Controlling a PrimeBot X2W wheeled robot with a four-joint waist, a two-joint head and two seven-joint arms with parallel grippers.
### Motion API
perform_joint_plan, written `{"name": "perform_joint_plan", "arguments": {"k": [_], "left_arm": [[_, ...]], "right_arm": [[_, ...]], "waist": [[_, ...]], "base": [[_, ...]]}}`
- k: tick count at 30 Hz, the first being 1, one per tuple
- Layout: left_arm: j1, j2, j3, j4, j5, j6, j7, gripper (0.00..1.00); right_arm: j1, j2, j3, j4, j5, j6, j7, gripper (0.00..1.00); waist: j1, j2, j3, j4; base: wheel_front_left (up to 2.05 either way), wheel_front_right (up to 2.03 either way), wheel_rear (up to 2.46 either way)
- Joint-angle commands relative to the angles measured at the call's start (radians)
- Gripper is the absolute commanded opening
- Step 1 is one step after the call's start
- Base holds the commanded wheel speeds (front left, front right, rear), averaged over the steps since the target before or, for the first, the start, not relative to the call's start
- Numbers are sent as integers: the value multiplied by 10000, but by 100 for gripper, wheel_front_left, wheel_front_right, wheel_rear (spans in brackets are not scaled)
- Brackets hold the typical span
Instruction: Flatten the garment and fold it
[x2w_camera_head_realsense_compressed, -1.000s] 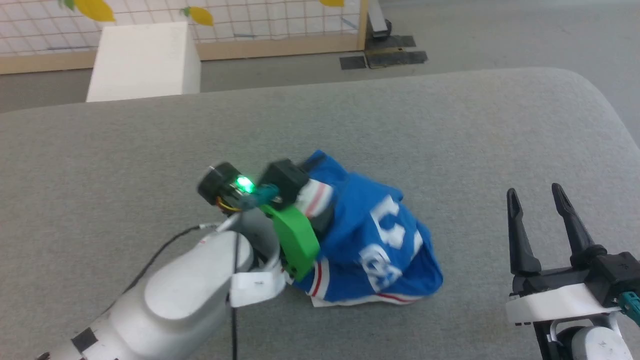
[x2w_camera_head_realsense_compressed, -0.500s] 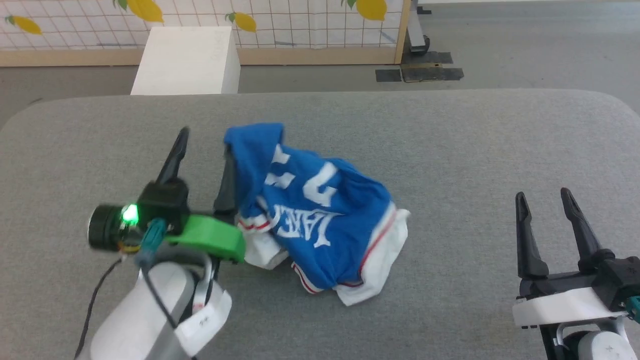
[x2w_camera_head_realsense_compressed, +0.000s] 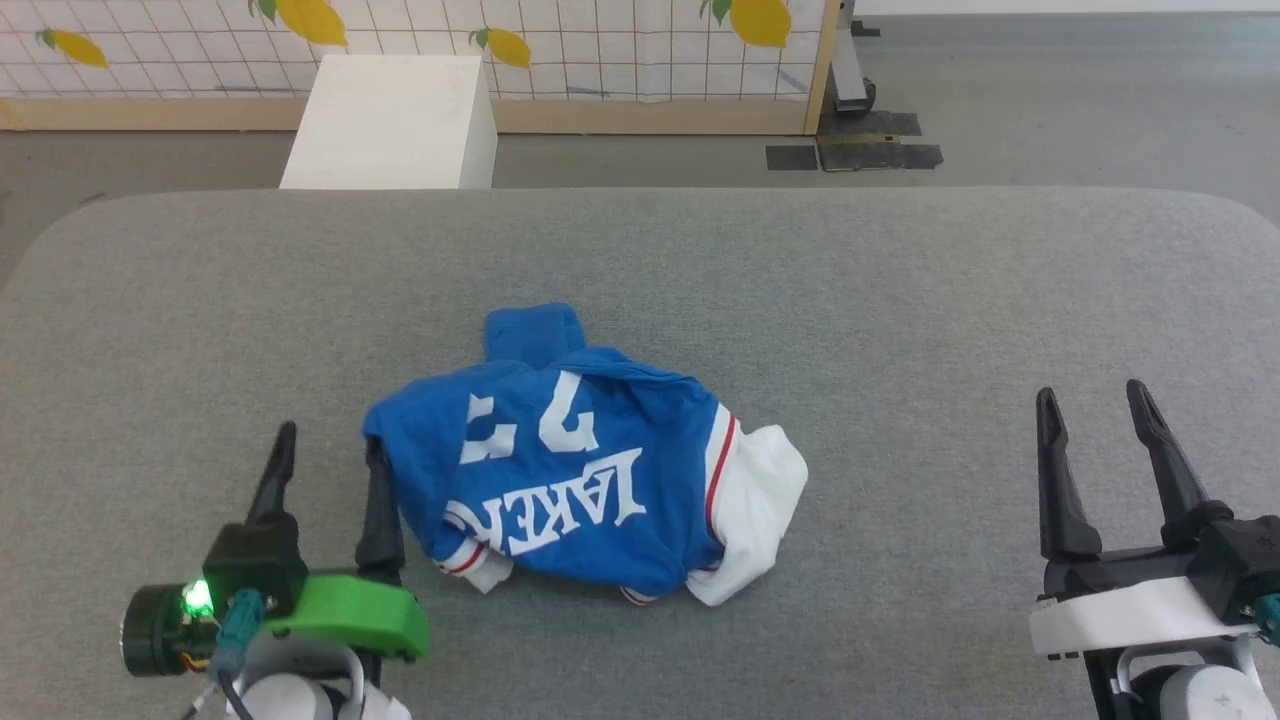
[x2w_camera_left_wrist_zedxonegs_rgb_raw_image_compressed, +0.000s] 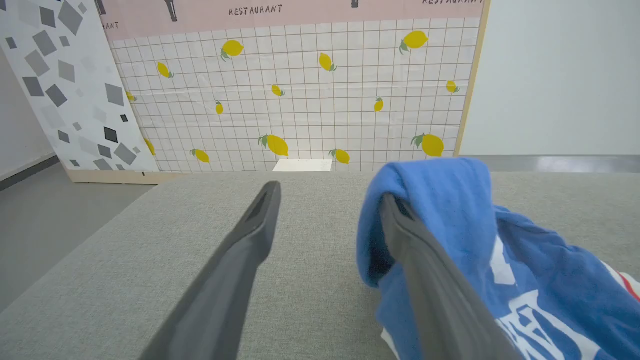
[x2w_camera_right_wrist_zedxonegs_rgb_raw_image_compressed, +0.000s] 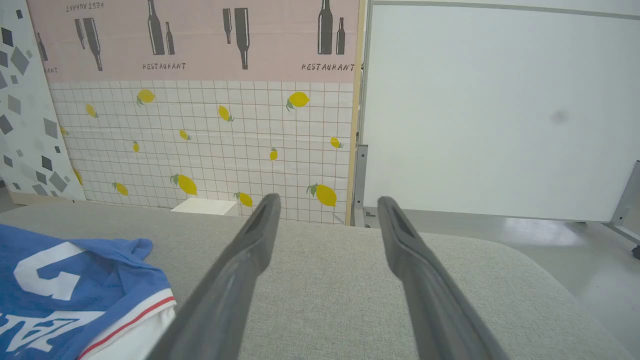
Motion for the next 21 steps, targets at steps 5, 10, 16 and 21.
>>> {"name": "perform_joint_plan", "arguments": {"k": [5, 10, 16, 21], "left_arm": [[623, -662, 711, -81, 661, -1179, -45, 100], [818, -1163, 1117, -40, 1219, -1923, -45, 100], [818, -1562, 1658, -150, 1572, -2553, -45, 100], [822, -1748, 1931, -183, 1797, -2886, -45, 100]], "right_arm": [[190, -1, -50, 63, -16, -17, -49, 100], [235, -1, -74, 91, 7, -17, -49, 100], [274, -1, -74, 116, 26, -17, -49, 100], [288, -1, -41, 130, 34, -17, -49, 100]], "waist": [[0, 0, -81, 126], [0, 0, -136, 232], [0, 0, -190, 323], [0, 0, -210, 334]], "base": [[0, 0, 0], [0, 0, 0], [0, 0, 0], [0, 0, 0]]}}
